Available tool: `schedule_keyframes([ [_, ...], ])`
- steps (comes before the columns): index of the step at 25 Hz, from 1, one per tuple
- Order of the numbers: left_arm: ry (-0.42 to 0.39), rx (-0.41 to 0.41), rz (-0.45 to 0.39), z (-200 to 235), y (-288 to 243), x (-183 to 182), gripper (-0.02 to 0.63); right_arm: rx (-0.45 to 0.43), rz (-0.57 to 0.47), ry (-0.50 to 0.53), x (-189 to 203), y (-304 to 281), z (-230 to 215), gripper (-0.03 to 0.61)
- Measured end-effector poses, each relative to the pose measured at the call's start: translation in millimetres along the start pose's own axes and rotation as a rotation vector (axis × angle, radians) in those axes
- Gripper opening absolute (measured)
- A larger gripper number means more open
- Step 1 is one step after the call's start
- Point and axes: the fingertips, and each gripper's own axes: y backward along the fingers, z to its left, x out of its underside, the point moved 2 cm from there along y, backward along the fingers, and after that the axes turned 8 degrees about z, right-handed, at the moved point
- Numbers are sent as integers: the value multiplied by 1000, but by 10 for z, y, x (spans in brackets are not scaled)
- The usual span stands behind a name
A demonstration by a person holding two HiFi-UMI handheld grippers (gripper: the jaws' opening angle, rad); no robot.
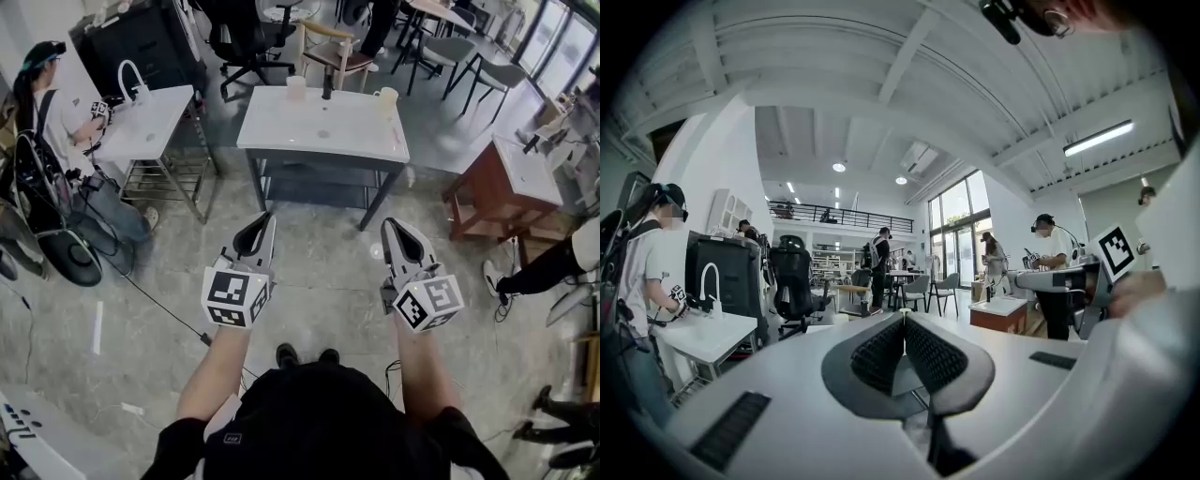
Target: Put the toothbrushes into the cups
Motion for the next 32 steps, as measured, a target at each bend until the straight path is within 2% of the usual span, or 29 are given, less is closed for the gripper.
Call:
schedule_keyframes([
  [8,3,10,16,308,146,165,15,-35,1,-59,108,-178,337,28],
  [11,7,20,27,354,70,209,15,-44,8,-85,162,-254,310,28],
  [16,3,33,51,394,-187,237,15,-34,1,-137,217,-436,53,28],
  [21,5,31,72,487,-630,206,15,-40,11,-142,214,-766,-240,28],
  [32,15,4,96,605,-1994,-101,15,-95,32,-145,25,-1599,-1378,28],
])
